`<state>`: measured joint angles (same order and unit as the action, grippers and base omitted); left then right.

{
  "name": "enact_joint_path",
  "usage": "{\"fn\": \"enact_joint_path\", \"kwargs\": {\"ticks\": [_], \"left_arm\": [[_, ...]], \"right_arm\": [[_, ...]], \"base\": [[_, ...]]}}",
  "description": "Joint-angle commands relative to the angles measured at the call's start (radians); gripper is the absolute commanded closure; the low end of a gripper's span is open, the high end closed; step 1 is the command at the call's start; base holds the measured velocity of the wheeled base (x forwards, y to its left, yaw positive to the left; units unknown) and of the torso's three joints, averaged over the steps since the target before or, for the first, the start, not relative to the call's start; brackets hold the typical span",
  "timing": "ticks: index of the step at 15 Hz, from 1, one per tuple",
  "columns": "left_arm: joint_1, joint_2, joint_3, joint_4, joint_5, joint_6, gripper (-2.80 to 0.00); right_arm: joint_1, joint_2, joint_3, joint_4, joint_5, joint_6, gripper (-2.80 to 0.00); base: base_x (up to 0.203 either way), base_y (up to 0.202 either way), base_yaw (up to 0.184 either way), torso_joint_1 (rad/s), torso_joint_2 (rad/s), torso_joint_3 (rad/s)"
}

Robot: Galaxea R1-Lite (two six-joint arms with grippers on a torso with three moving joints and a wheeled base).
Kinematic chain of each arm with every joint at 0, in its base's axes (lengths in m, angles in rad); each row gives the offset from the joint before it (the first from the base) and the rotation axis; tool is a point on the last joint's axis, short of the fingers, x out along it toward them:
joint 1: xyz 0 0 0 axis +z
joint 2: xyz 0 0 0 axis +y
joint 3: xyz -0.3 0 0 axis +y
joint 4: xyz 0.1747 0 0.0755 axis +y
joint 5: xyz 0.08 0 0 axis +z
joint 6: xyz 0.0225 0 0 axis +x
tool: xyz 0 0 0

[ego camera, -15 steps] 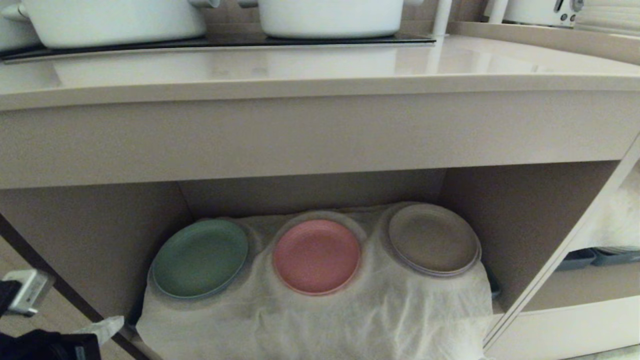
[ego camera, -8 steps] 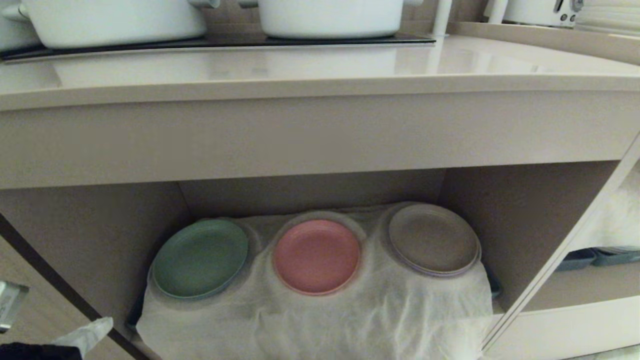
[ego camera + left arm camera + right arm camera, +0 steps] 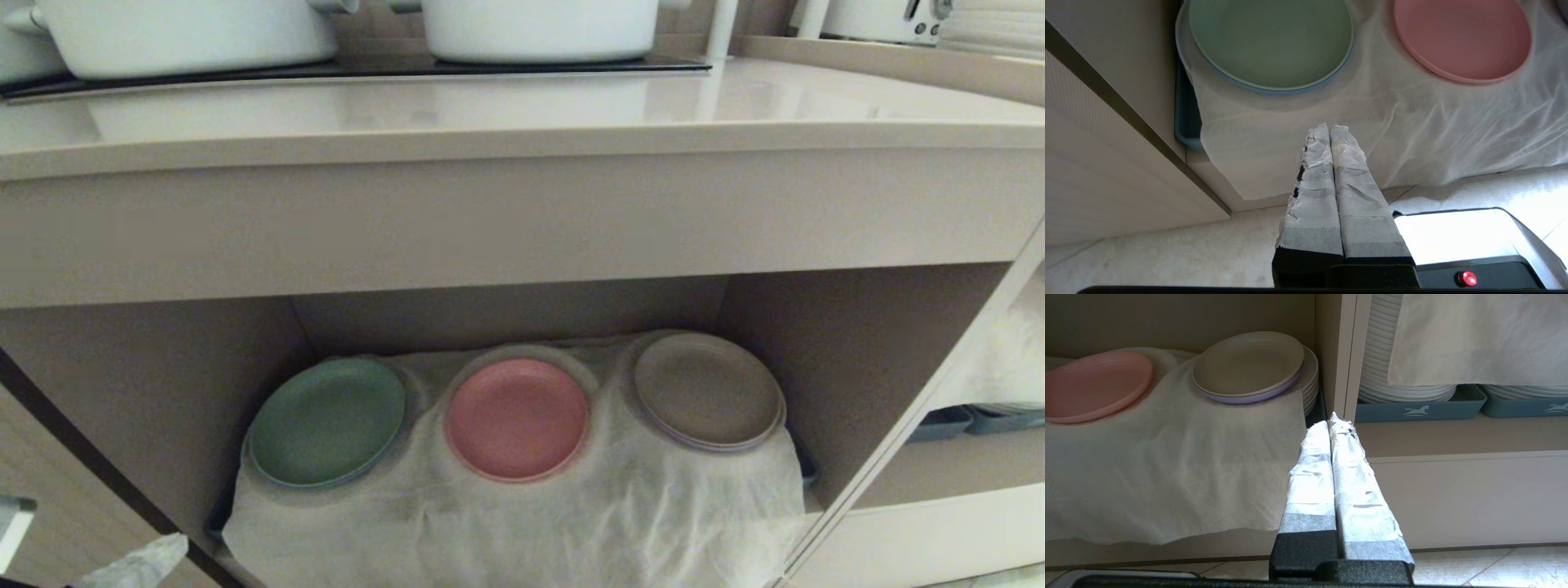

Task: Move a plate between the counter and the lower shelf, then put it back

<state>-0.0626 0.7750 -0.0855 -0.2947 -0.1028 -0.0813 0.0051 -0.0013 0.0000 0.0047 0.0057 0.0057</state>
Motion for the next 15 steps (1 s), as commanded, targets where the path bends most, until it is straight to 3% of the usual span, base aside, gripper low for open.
{"fn": "enact_joint_path", "kwargs": {"ticks": [1,5,8,12,15], "left_arm": [[0.0,-0.006,0.004,-0.003,0.001,-0.002,0.0],[-0.002,-0.017,0.022,0.0,0.001,0.0,0.0],[-0.002,-0.123,0.07,0.007,0.006,-0.004,0.0],[-0.001,-0.389,0.071,0.182,0.034,-0.005,0.0],[0.017,-0.521,0.041,0.335,0.101,-0.003,0.0]], "right_arm": [[-0.001,0.001,0.0,0.0,0.0,0.0,0.0],[-0.001,0.001,0.0,0.0,0.0,0.0,0.0],[-0.001,0.001,0.0,0.0,0.0,0.0,0.0],[-0.001,0.001,0.0,0.0,0.0,0.0,0.0],[0.0,0.001,0.0,0.0,0.0,0.0,0.0]], "base": [[0.0,0.0,0.0,0.0,0.0,0.0],[0.0,0.0,0.0,0.0,0.0,0.0],[0.0,0.0,0.0,0.0,0.0,0.0],[0.0,0.0,0.0,0.0,0.0,0.0],[0.0,0.0,0.0,0.0,0.0,0.0]]}}
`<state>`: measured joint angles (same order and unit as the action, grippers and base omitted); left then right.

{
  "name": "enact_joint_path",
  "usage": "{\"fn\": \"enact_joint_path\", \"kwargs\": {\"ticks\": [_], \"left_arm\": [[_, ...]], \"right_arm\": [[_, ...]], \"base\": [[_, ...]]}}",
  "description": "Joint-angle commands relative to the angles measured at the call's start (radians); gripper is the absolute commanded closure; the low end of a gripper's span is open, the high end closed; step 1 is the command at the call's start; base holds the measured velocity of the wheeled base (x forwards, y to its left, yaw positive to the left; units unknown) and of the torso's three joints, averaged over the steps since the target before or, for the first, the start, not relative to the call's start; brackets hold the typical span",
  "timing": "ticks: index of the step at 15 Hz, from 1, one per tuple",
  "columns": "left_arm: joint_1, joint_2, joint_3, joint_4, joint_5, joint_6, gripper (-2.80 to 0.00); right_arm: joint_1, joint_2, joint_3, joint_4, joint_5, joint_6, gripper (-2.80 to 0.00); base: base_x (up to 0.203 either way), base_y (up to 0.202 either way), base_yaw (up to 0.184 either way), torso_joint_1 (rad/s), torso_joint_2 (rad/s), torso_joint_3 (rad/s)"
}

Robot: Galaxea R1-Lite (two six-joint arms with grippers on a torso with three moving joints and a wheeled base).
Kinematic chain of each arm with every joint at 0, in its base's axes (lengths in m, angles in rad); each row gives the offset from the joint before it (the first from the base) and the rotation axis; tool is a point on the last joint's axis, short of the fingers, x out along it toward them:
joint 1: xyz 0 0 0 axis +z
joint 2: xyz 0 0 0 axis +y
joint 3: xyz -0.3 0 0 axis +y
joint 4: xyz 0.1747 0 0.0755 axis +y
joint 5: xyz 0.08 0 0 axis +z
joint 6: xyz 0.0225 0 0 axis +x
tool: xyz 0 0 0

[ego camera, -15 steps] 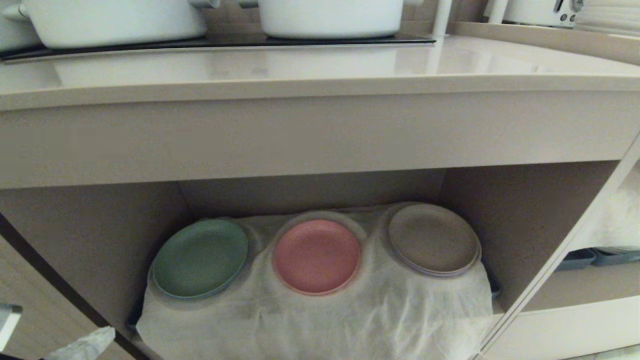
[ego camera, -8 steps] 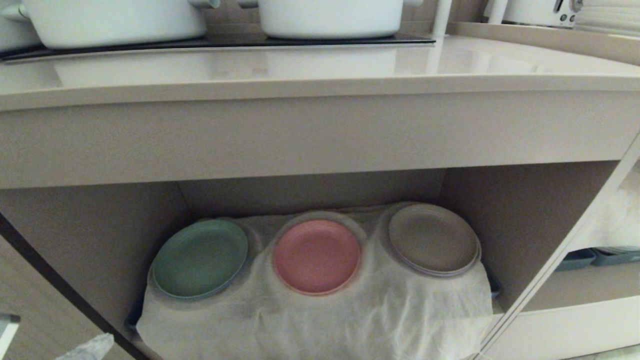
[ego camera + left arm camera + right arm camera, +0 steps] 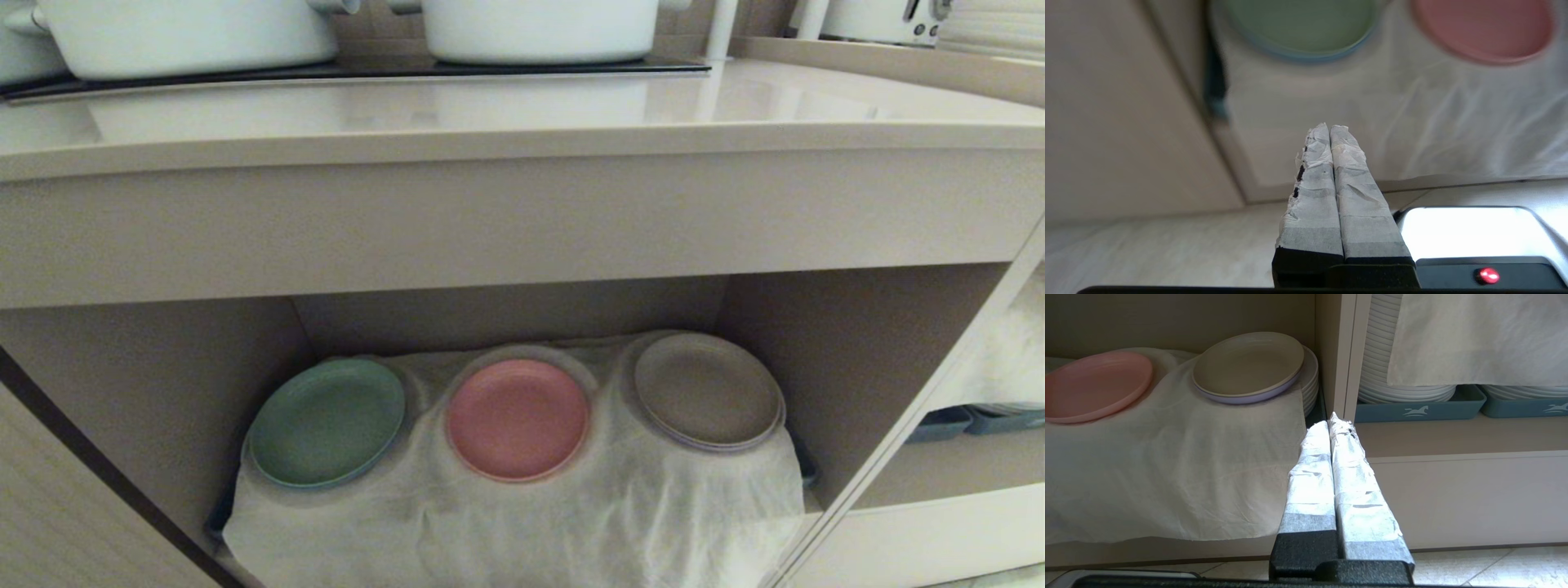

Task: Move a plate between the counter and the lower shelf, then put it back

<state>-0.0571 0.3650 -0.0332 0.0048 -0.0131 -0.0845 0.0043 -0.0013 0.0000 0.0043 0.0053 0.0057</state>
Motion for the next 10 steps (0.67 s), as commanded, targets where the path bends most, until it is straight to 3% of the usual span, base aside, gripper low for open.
{"fn": "enact_joint_path", "kwargs": {"ticks": [1,7,10], "left_arm": [[0.025,-0.14,-0.011,0.041,0.018,0.0,0.0],[0.057,-0.363,-0.001,0.047,0.034,-0.005,0.0],[0.057,-0.364,0.012,0.009,0.033,0.0,0.0]], "right_arm": [[0.002,0.001,0.0,0.0,0.001,0.0,0.0],[0.0,0.001,0.0,0.0,0.001,0.0,0.0],[0.0,0.001,0.0,0.0,0.001,0.0,0.0]], "base": [[0.0,0.0,0.0,0.0,0.0,0.0],[0.0,0.0,0.0,0.0,0.0,0.0],[0.0,0.0,0.0,0.0,0.0,0.0]]}}
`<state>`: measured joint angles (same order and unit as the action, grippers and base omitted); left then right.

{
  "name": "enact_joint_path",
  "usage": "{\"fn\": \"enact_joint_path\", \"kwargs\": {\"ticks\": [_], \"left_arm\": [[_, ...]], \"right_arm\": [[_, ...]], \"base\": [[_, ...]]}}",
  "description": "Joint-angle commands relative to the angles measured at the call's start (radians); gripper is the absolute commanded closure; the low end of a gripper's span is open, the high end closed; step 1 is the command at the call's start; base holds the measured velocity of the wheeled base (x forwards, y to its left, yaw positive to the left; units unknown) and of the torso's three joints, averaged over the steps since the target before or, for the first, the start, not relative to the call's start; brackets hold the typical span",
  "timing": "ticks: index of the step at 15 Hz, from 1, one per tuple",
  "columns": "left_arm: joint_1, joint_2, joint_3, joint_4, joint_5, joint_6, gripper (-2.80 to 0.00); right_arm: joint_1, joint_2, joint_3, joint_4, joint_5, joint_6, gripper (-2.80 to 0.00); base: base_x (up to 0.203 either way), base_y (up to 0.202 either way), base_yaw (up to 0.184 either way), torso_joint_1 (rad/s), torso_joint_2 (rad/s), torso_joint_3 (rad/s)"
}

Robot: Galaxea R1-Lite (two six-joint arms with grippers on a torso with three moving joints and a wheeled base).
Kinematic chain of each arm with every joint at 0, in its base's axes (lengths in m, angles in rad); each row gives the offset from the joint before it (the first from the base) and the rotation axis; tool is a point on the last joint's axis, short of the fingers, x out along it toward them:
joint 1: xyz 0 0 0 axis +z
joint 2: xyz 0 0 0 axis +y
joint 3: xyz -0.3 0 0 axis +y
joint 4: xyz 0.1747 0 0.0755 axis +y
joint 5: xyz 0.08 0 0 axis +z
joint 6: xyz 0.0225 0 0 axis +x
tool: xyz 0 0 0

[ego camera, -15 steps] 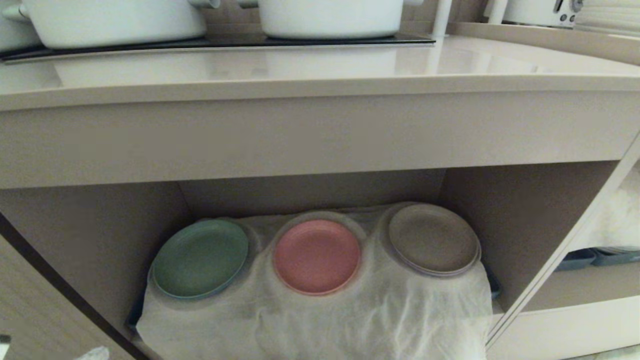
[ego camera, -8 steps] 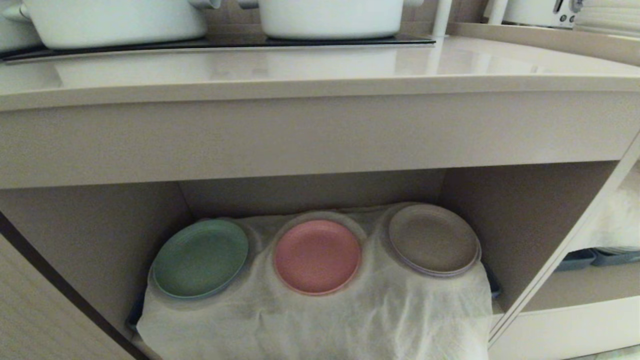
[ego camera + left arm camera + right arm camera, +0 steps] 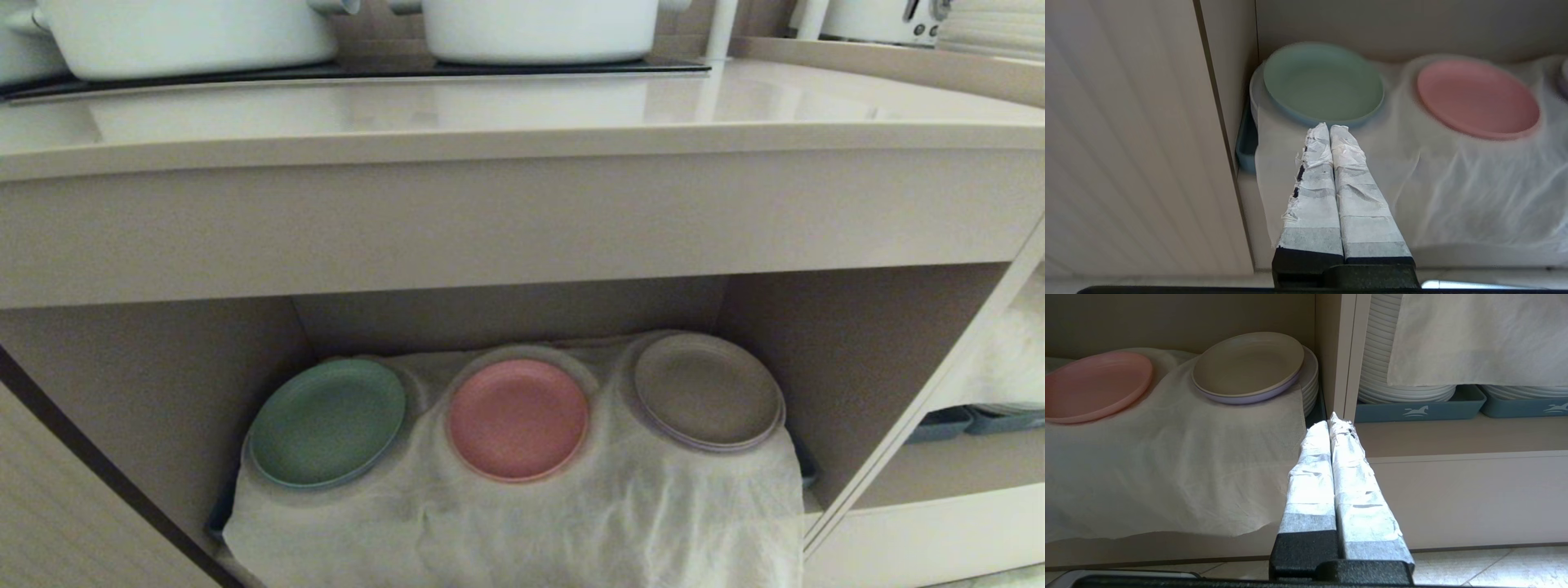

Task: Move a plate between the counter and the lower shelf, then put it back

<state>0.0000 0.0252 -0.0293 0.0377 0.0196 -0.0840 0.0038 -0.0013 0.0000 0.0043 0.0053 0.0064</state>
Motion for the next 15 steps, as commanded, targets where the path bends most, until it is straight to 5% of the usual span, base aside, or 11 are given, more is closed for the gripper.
{"fn": "enact_joint_path", "kwargs": {"ticks": [1,15], "left_arm": [[0.0,-0.024,0.022,-0.06,0.0,-0.001,0.0],[0.0,-0.025,0.029,-0.071,0.0,0.0,0.0]], "right_arm": [[0.001,0.001,0.0,0.0,0.001,0.0,0.0],[0.001,0.001,0.0,0.0,0.001,0.0,0.0]], "base": [[0.0,0.0,0.0,0.0,0.0,0.0],[0.0,0.0,0.0,0.0,0.0,0.0]]}}
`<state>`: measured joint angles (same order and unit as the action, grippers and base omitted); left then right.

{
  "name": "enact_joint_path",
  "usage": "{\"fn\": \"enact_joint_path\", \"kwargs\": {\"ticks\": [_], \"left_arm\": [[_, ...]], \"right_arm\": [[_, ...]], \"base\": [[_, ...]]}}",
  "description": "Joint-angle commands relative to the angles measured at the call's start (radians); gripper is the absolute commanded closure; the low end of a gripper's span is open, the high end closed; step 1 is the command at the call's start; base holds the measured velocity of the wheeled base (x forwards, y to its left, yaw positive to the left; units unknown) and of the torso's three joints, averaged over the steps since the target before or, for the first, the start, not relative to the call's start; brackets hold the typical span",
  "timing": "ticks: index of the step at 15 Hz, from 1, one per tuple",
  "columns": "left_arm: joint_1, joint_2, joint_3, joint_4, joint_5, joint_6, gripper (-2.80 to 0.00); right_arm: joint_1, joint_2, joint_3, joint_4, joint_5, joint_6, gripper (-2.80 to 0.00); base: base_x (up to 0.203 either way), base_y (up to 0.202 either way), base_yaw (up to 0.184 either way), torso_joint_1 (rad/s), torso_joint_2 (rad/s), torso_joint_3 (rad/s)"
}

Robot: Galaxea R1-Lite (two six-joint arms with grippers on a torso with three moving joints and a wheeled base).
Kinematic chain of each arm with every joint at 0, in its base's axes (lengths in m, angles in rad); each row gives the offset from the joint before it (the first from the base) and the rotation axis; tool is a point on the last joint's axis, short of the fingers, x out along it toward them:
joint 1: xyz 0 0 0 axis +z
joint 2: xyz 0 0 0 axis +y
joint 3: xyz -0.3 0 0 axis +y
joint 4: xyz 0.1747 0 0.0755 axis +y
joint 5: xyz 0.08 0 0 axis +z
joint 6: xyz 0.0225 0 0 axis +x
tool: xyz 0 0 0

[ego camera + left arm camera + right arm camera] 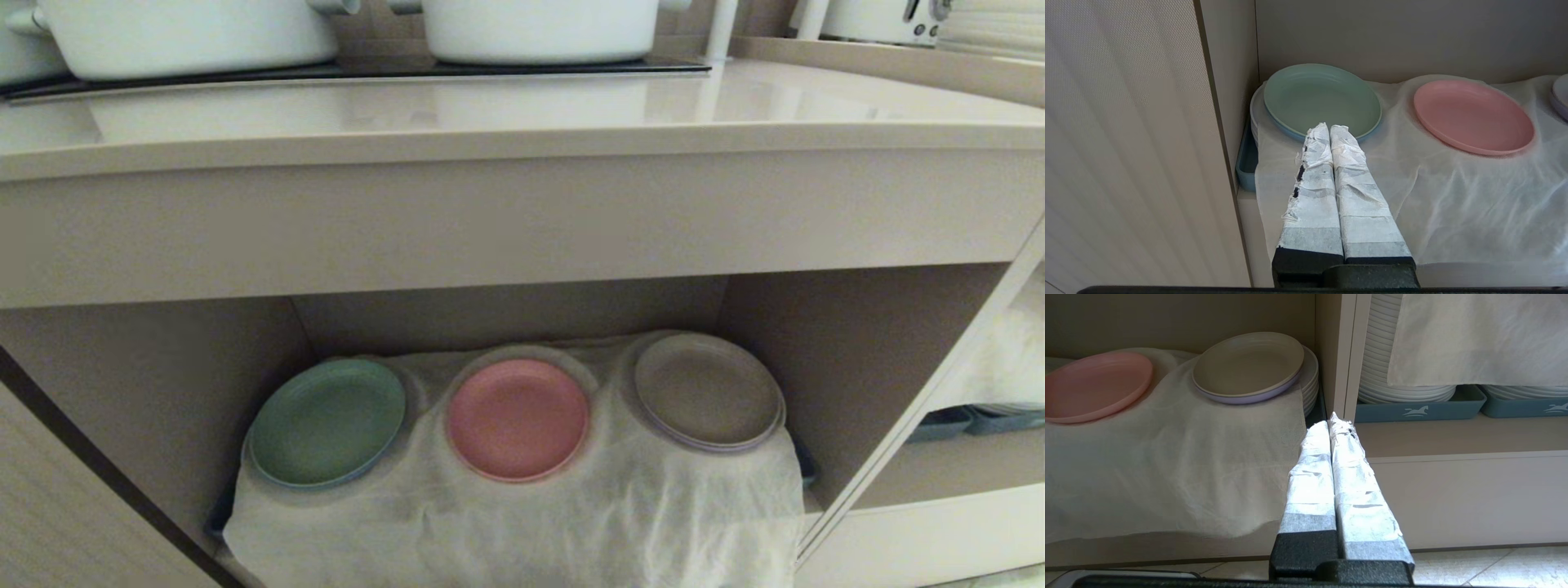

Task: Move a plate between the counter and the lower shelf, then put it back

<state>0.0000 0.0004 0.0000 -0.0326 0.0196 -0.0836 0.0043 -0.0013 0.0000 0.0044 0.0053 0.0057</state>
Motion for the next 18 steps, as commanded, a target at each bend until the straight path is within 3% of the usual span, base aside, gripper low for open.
{"fn": "enact_joint_path", "kwargs": {"ticks": [1,18], "left_arm": [[0.0,0.0,0.0,0.0,0.0,-0.001,0.0],[0.0,0.0,0.0,0.0,0.002,-0.002,0.0]], "right_arm": [[0.0,0.001,0.0,0.0,0.001,0.0,0.0],[0.001,0.001,0.0,0.0,0.001,0.0,0.0]], "base": [[0.0,0.0,0.0,0.0,0.0,0.0],[0.0,0.0,0.0,0.0,0.0,0.0]]}}
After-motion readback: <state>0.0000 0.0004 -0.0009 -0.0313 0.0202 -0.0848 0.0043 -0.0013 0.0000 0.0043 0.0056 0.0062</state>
